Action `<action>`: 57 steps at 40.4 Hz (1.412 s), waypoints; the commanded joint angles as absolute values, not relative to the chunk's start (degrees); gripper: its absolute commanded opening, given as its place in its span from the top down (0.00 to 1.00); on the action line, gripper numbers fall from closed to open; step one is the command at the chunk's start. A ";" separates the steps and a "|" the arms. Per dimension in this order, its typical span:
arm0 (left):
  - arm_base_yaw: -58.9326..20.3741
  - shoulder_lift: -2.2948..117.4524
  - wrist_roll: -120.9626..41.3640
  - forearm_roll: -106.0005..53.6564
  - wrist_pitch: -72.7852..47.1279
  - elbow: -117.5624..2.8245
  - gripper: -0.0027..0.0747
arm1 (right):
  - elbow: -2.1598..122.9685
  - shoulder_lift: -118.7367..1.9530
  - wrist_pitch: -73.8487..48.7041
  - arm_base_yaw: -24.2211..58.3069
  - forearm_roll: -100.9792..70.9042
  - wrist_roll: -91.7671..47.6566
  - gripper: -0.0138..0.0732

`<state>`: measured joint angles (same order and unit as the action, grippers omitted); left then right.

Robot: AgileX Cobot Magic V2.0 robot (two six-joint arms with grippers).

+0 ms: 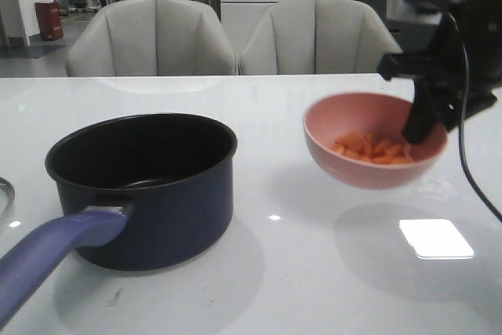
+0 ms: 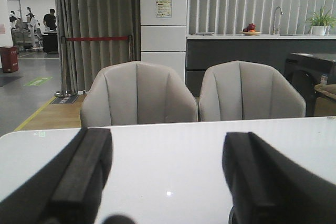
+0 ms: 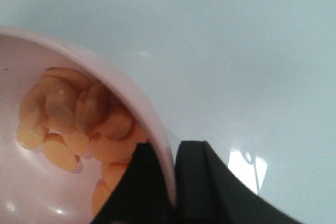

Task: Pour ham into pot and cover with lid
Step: 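Lower the right gripper to the pink bowl rim and grasp it, then lift the pink bowl over the saucepan and tip carrots in with the right gripper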

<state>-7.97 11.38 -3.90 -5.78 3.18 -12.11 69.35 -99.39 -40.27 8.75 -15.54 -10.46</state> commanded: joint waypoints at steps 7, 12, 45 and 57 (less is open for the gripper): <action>-8.42 11.73 -3.82 -6.40 7.62 -13.70 0.34 | 70.86 -88.32 -21.84 18.52 -15.08 -11.23 0.68; -8.42 11.73 -3.82 -6.40 7.62 -13.70 0.34 | 70.86 -88.65 -16.38 24.12 -10.78 -11.23 0.68; -8.42 11.73 -3.82 -6.40 7.17 -13.70 0.34 | 63.43 -96.21 39.01 36.91 -6.56 -31.02 0.68; -8.42 11.73 -3.82 -6.40 7.17 -13.70 0.34 | 58.21 -101.66 64.97 39.19 -5.97 -36.73 0.68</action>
